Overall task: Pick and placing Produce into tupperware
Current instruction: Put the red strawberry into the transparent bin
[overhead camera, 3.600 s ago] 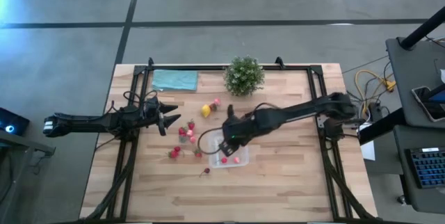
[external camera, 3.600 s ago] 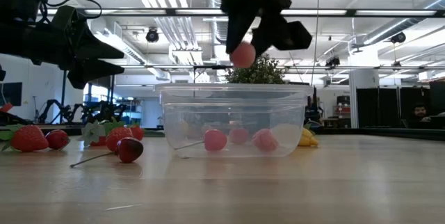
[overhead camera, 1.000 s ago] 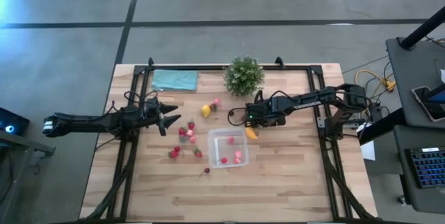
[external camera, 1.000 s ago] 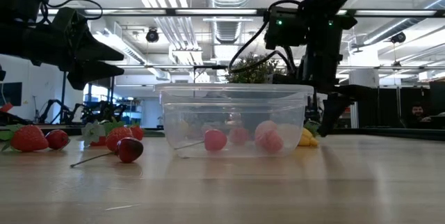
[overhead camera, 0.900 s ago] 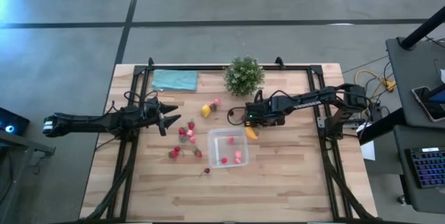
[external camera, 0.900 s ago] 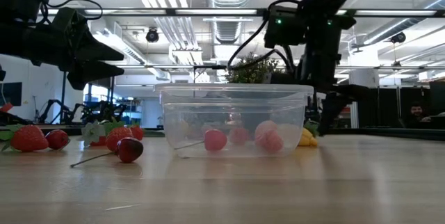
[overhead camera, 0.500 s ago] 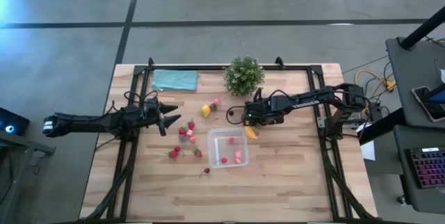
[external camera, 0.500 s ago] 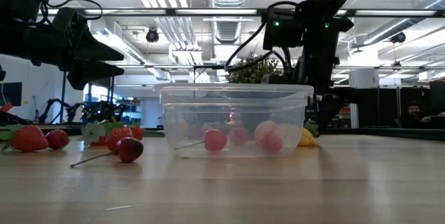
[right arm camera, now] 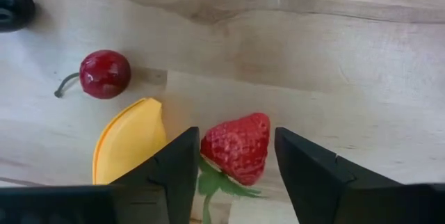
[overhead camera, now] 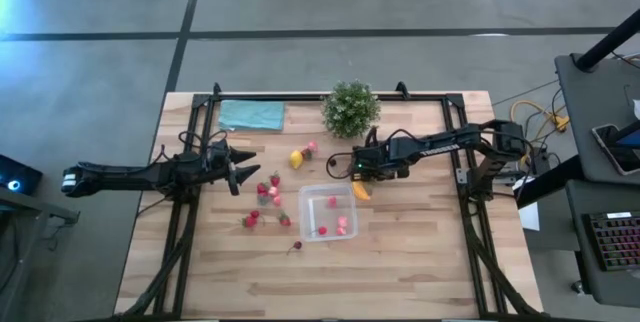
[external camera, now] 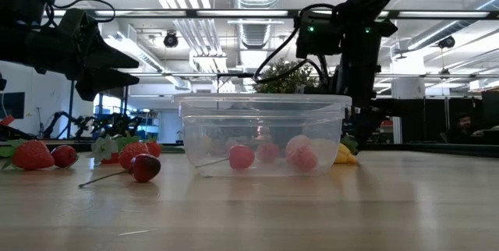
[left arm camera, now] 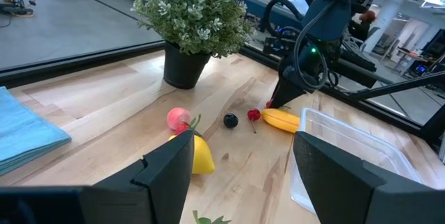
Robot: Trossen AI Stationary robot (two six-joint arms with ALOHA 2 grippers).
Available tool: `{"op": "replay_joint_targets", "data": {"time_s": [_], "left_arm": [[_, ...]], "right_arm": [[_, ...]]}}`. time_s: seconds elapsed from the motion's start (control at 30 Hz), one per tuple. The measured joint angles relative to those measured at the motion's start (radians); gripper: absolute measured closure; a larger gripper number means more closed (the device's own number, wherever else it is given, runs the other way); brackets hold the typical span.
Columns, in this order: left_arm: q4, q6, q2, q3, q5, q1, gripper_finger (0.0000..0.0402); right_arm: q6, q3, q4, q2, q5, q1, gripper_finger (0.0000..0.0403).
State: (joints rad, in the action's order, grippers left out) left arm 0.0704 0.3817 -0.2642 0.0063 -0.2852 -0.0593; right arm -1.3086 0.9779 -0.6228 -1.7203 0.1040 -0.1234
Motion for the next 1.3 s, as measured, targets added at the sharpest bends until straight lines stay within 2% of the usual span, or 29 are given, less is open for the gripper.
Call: {"op": "replay_joint_targets", "data": {"time_s": [0.3, 0.8, 1.1, 1.3], "left_arm": [[0.0, 0.0, 0.0, 0.0, 0.0, 0.0, 0.0168], [0.0, 0.0, 0.0, 0.0, 0.0, 0.0, 0.0168], [0.0, 0.0, 0.0, 0.0, 0.0, 0.0, 0.0169], [0.0, 0.0, 0.0, 0.0, 0.0, 0.0, 0.0169]], "right_arm": [[0.0, 0.0, 0.001, 0.001, -0.019, 0.0, 0.0257], [0.0, 0.004, -0.001, 0.027, -0.031, 0.001, 0.0261], [0.051, 0.062, -0.001, 0.121, -0.017, 0.001, 0.0261], [0.128, 0.168, 0.0, 0.134, -0.024, 0.037, 0.0261]]}}
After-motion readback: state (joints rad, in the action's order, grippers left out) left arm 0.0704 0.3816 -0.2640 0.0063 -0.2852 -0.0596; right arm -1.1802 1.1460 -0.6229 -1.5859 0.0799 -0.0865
